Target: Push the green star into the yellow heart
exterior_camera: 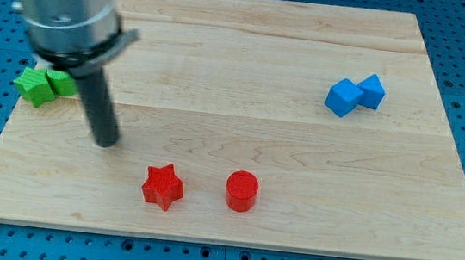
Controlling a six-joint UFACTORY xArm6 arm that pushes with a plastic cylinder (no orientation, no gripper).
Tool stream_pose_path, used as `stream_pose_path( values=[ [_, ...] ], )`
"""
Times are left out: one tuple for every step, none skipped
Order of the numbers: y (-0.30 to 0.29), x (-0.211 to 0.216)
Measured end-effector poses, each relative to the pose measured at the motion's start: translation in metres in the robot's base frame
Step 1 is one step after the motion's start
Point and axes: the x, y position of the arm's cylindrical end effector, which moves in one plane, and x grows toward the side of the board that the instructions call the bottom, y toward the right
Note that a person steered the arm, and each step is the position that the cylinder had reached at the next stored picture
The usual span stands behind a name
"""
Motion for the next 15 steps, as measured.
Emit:
stream_pose_path(
  values=[
    [-0.055, -0.007],
    [-0.073, -0.037],
    [-0.073, -0.046],
    [-0.073, -0.044],
    [-0.095, -0.002],
    [-0.12, 0.01],
    [-0.12, -0.013],
    [-0.121, -0.025],
    [-0.121, -0.033],
    [-0.12, -0.058],
    [-0.093, -0.065],
    [-0.06, -0.069],
    [-0.043, -0.088],
    [-0.035, -0.123],
    [-0.023, -0.151]
  ],
)
